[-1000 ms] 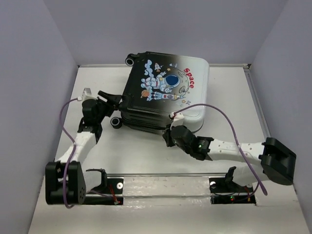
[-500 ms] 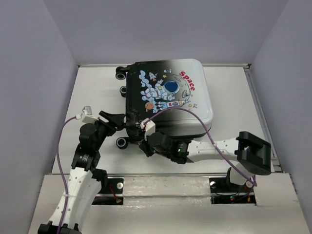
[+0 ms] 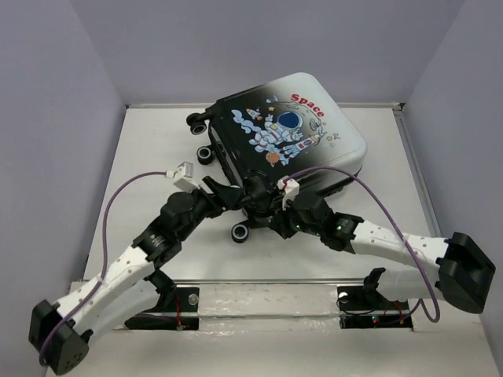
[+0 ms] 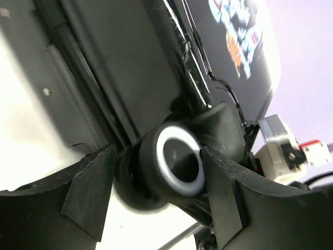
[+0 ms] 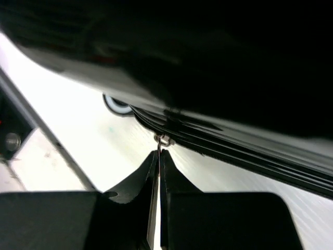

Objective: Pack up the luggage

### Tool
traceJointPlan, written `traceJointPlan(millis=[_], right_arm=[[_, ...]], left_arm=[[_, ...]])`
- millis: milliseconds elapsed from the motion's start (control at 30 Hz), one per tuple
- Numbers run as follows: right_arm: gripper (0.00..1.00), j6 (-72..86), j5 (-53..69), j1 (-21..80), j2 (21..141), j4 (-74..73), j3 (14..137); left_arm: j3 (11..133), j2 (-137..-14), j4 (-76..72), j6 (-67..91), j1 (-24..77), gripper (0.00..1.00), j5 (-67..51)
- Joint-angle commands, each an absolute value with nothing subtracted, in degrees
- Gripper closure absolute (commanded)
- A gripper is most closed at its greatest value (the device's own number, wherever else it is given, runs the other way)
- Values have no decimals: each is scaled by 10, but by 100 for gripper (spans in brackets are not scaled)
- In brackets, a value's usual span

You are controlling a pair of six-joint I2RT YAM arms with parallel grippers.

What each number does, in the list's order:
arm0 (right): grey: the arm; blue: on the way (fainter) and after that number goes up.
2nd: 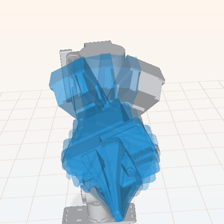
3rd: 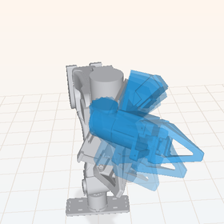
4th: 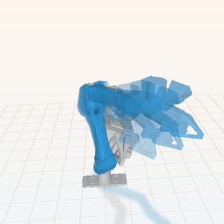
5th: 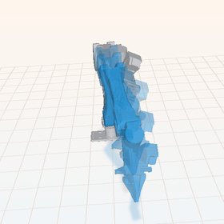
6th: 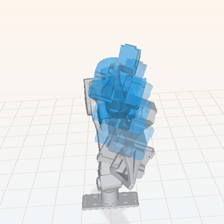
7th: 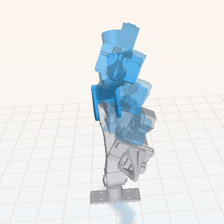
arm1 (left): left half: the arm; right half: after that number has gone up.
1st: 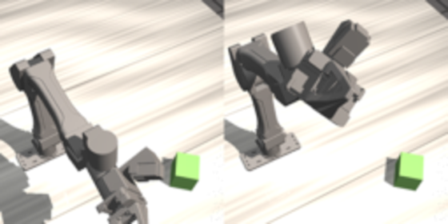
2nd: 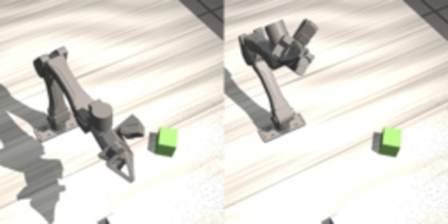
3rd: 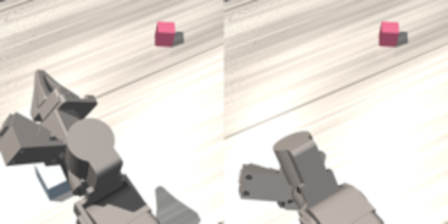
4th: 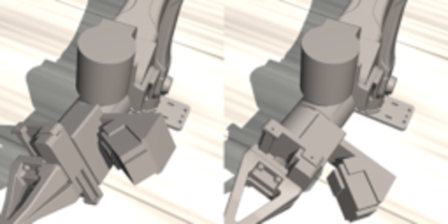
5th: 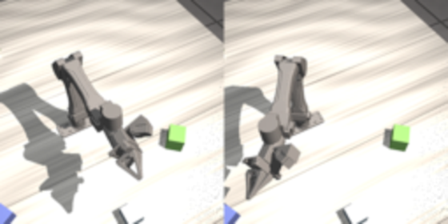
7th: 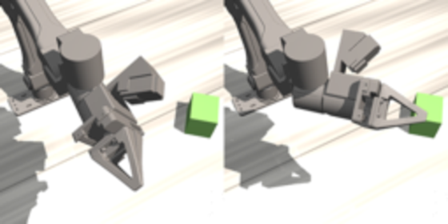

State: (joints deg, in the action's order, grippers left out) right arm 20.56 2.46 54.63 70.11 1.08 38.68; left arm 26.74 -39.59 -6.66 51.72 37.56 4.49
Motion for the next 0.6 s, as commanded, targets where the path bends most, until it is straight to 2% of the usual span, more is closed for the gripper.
traceJointPlan(millis=[0,100,200,367,500,567], right_arm=[[93,209,16,547,647,75,372],[93,250,49,547,650,115,340],[93,300,78,581,684,250,306],[93,298,4,670,742,322,365],[93,331,-38,670,739,423,332],[93,337,-112,670,745,453,322]], left_arm=[[352,-532,-157,519,475,94,-11],[422,-603,-176,498,477,94,-29],[507,-665,-169,477,477,94,-58],[623,-735,-129,454,476,94,-96],[685,-758,-114,462,475,94,-142],[692,-752,-109,466,475,94,-168]])
